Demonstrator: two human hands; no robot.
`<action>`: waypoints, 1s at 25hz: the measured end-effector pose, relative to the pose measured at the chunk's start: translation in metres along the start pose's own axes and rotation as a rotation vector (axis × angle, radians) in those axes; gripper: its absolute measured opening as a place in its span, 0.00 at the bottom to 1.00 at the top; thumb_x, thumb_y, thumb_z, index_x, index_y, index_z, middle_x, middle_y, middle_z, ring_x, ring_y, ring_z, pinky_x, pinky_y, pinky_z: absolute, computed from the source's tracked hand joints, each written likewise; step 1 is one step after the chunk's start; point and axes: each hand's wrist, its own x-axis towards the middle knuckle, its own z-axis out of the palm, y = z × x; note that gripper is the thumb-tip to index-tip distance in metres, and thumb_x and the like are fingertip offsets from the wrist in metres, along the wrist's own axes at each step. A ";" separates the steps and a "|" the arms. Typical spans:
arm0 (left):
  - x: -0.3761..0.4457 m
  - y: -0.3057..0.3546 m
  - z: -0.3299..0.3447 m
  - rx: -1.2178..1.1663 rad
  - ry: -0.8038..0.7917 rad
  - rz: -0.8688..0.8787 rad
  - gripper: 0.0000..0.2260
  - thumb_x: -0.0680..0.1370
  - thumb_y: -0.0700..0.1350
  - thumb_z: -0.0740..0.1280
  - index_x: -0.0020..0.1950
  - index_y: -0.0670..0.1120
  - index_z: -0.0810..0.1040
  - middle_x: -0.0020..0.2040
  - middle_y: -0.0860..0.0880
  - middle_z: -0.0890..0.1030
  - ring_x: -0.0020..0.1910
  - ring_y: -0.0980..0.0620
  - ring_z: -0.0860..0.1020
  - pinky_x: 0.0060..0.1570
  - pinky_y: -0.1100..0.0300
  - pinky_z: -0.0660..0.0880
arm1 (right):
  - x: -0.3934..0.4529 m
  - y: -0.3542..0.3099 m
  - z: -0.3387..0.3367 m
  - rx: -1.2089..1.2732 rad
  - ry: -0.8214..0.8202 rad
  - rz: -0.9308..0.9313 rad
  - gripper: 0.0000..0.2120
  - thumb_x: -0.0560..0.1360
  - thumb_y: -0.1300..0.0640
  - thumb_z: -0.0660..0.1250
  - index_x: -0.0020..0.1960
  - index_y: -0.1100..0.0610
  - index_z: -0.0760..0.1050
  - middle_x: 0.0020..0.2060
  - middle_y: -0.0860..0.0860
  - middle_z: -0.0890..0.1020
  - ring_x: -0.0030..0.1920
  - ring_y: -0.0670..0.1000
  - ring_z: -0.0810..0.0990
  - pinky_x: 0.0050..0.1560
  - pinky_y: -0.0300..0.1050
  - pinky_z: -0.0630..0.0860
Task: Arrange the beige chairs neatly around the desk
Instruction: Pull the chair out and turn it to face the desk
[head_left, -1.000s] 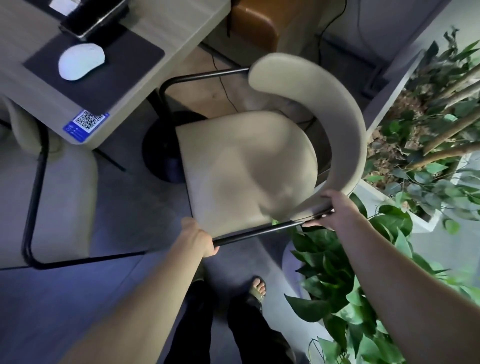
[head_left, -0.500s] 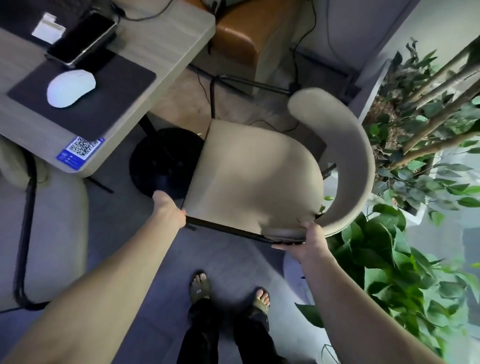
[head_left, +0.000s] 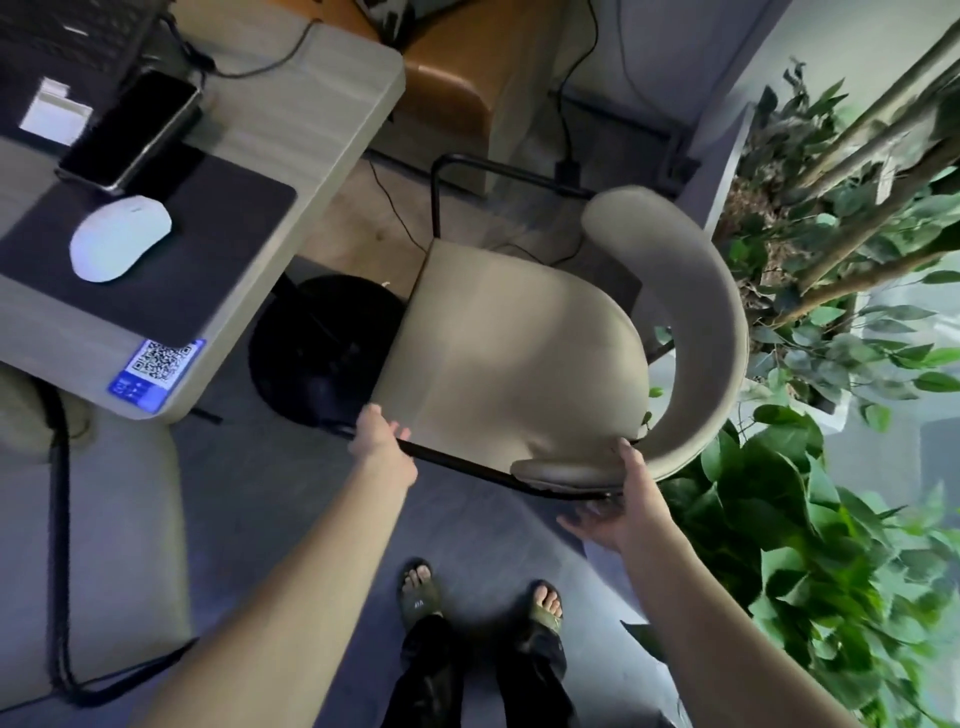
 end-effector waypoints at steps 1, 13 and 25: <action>-0.010 -0.018 0.005 0.001 -0.046 -0.048 0.22 0.79 0.52 0.59 0.70 0.45 0.70 0.57 0.49 0.77 0.49 0.49 0.76 0.51 0.55 0.68 | 0.003 -0.012 -0.009 -0.030 0.018 -0.015 0.33 0.67 0.40 0.75 0.65 0.54 0.68 0.60 0.56 0.75 0.52 0.59 0.76 0.41 0.65 0.77; -0.019 -0.015 0.004 -0.071 0.019 -0.170 0.24 0.82 0.58 0.54 0.67 0.43 0.74 0.53 0.50 0.76 0.51 0.50 0.77 0.60 0.42 0.73 | 0.063 -0.048 -0.031 -0.266 0.061 -0.167 0.46 0.55 0.60 0.82 0.67 0.58 0.64 0.65 0.56 0.69 0.62 0.69 0.72 0.36 0.76 0.76; -0.003 0.038 -0.021 -0.075 0.051 -0.130 0.24 0.81 0.60 0.59 0.68 0.45 0.75 0.43 0.50 0.75 0.47 0.50 0.75 0.58 0.42 0.74 | 0.042 0.007 0.015 -0.193 0.080 -0.137 0.28 0.73 0.62 0.67 0.70 0.58 0.63 0.66 0.61 0.70 0.61 0.72 0.72 0.26 0.74 0.75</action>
